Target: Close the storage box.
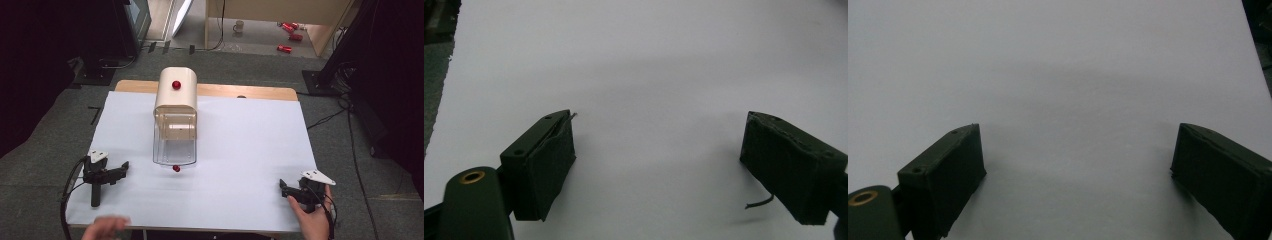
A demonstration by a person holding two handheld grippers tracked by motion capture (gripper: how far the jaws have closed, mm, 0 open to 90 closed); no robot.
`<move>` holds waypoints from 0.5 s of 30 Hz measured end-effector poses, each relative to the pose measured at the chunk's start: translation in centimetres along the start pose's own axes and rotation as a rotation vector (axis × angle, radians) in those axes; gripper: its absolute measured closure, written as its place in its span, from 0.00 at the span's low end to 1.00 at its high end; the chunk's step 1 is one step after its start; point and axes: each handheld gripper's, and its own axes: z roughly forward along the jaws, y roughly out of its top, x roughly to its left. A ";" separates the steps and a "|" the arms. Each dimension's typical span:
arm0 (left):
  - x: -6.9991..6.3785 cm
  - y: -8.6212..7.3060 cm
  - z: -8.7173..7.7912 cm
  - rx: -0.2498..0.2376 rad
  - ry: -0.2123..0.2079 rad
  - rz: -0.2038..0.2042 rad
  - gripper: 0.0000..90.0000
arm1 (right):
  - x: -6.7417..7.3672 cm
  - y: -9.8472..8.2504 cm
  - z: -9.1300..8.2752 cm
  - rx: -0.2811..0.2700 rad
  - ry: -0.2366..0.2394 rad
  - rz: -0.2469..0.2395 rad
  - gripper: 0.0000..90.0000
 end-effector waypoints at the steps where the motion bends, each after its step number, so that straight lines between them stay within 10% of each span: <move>1: 0.0 0.0 0.0 0.000 0.000 0.000 0.16 | 0.1 0.0 0.0 0.000 -0.006 -0.005 0.07; 9: 0.0 0.0 0.0 0.000 0.000 0.000 0.16 | 0.0 -0.1 -0.2 0.001 0.010 -0.004 0.08; 15: 0.0 0.0 0.0 0.000 -0.001 -0.001 0.16 | 0.8 -0.3 -1.2 -0.038 -0.077 0.006 0.16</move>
